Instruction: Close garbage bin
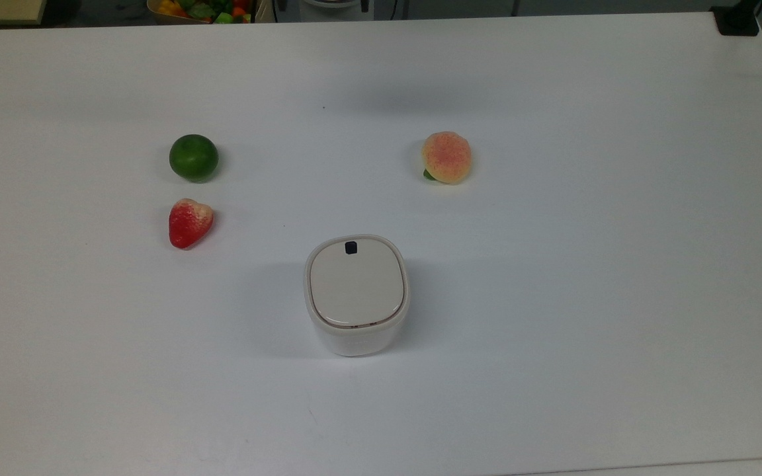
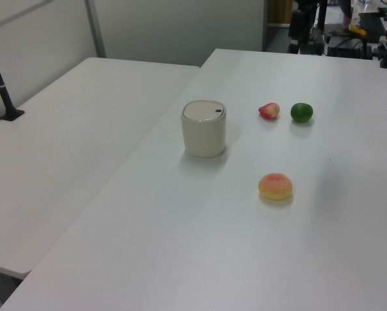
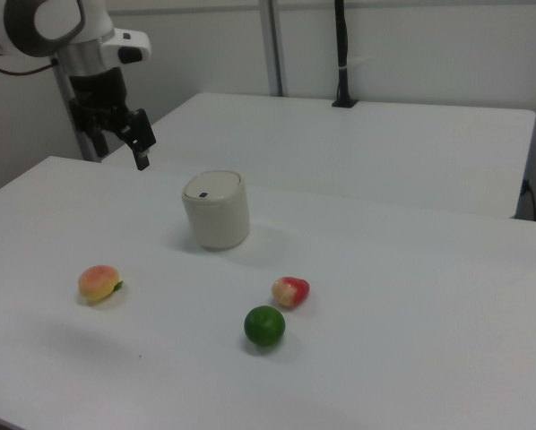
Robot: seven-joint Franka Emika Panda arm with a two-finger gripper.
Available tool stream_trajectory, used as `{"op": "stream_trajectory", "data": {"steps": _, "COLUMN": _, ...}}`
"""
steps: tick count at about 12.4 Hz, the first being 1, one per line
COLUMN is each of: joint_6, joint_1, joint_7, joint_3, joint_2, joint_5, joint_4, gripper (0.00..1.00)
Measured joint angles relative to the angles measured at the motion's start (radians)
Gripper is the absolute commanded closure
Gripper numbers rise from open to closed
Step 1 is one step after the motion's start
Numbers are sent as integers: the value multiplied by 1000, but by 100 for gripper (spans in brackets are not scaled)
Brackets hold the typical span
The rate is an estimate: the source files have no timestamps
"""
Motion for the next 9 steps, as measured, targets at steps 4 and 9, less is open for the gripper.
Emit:
{"op": "stream_trajectory", "data": {"steps": 4, "joint_6": 0, "joint_1": -32, "joint_7": -93, "joint_3": -1, "joint_2": 1, "joint_5": 5, "joint_4": -5, "gripper": 0}}
{"op": "stream_trajectory", "data": {"steps": 9, "joint_6": 15, "joint_1": -33, "joint_7": -143, "joint_3": -12, "joint_2": 3, "joint_5": 5, "joint_4": -5, "gripper": 0}}
